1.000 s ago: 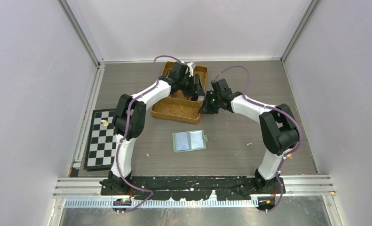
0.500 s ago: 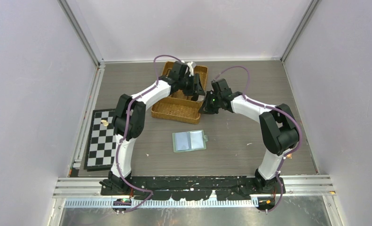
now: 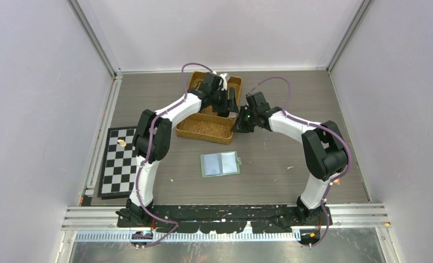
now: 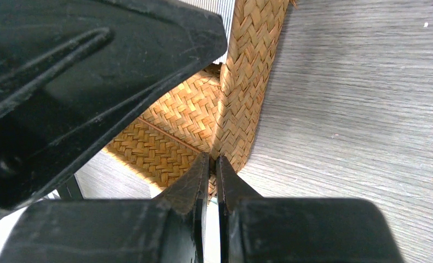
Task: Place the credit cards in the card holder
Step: Pick up the credit card from the storage box.
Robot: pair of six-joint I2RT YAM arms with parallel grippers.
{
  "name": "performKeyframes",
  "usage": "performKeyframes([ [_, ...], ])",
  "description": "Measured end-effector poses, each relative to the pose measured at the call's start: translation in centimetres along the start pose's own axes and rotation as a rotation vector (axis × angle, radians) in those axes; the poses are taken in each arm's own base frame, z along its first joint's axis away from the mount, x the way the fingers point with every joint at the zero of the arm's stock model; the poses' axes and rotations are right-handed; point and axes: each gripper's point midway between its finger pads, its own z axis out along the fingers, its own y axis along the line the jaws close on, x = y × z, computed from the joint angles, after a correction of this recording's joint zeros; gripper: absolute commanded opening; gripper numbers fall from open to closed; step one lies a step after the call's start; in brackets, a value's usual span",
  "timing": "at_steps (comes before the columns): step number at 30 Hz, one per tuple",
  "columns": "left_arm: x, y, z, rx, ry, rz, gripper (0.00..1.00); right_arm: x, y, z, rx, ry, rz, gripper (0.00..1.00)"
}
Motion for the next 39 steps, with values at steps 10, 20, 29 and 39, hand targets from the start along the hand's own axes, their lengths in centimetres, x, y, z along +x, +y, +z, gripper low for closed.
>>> performKeyframes([
  [10, 0.4, 1.6, 1.1, -0.092, 0.015, 0.067, 0.75, 0.0, 0.0, 0.0, -0.001, 0.0, 0.0, 0.01],
  [20, 0.5, 1.2, 1.3, -0.091, 0.028, 0.091, 0.74, 0.0, 0.0, 0.0, -0.003, 0.0, 0.002, 0.01],
  [29, 0.4, 0.5, 1.3, -0.029, 0.012, 0.059, 0.73, 0.0, 0.0, 0.0, -0.003, 0.0, 0.003, 0.0],
  [39, 0.5, -0.5, 0.9, 0.024, 0.001, 0.027, 0.7, 0.1, 0.1, 0.0, -0.006, 0.002, 0.005, 0.01],
])
